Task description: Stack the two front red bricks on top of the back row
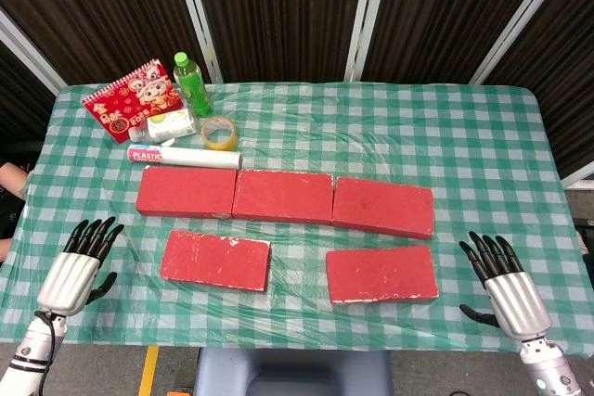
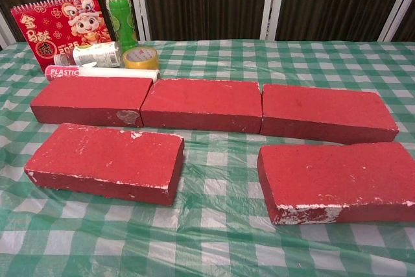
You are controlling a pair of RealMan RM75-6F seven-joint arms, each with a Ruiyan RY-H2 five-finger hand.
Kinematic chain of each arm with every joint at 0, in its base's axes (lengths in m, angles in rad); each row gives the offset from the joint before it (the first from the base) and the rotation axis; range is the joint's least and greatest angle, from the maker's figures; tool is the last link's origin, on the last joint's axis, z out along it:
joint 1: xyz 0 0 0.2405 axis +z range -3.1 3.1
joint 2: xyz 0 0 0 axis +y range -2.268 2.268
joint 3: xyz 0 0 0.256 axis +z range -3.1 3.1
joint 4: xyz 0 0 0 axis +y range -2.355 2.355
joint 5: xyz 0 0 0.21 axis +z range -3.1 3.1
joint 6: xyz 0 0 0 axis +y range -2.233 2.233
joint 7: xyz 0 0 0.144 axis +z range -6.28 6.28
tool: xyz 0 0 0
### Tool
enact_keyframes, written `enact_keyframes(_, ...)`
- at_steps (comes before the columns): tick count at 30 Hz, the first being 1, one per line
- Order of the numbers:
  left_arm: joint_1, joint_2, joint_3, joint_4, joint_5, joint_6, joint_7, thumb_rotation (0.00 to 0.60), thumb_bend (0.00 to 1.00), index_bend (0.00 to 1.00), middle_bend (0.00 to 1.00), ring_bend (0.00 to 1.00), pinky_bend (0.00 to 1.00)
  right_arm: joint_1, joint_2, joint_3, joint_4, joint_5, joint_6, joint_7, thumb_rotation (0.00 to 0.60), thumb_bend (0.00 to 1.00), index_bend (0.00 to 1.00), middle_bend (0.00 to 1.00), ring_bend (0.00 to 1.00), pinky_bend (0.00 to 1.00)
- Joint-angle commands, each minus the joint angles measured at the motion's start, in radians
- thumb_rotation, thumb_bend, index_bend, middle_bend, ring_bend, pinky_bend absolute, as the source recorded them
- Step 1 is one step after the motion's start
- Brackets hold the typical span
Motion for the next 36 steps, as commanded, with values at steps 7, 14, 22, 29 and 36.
enact_keyframes(7, -0.048, -0.003, 0.060, -0.028, 0.101, -0.065, -0.112, 0.600, 0.35, 0.00, 0.00, 0.00, 0.05, -0.004, 0.008, -0.009, -0.012, -0.013, 0.002, 0.004, 0.600, 0.13, 0.00, 0.00, 0.00, 0.00)
enact_keyframes(14, -0.186, 0.016, 0.078, -0.122, 0.212, -0.178, -0.280, 0.600, 0.32, 0.00, 0.00, 0.00, 0.02, 0.000, 0.025, -0.032, -0.024, -0.036, -0.013, 0.028, 0.600, 0.13, 0.00, 0.00, 0.00, 0.00)
enact_keyframes(22, -0.290, -0.020, 0.048, -0.151, 0.215, -0.261, -0.382, 0.600, 0.29, 0.00, 0.00, 0.00, 0.00, 0.004, 0.043, -0.045, -0.032, -0.051, -0.023, 0.056, 0.600, 0.13, 0.00, 0.00, 0.00, 0.00)
enact_keyframes(29, -0.361, -0.051, 0.042, -0.146, 0.162, -0.393, -0.352, 0.600, 0.28, 0.00, 0.00, 0.00, 0.00, 0.003, 0.046, -0.045, -0.037, -0.050, -0.022, 0.065, 0.600, 0.13, 0.00, 0.00, 0.00, 0.00)
enact_keyframes(36, -0.401, -0.093, 0.022, -0.098, 0.113, -0.444, -0.341, 0.600, 0.28, 0.00, 0.00, 0.00, 0.00, 0.001, 0.048, -0.045, -0.041, -0.050, -0.020, 0.071, 0.600, 0.13, 0.00, 0.00, 0.00, 0.00)
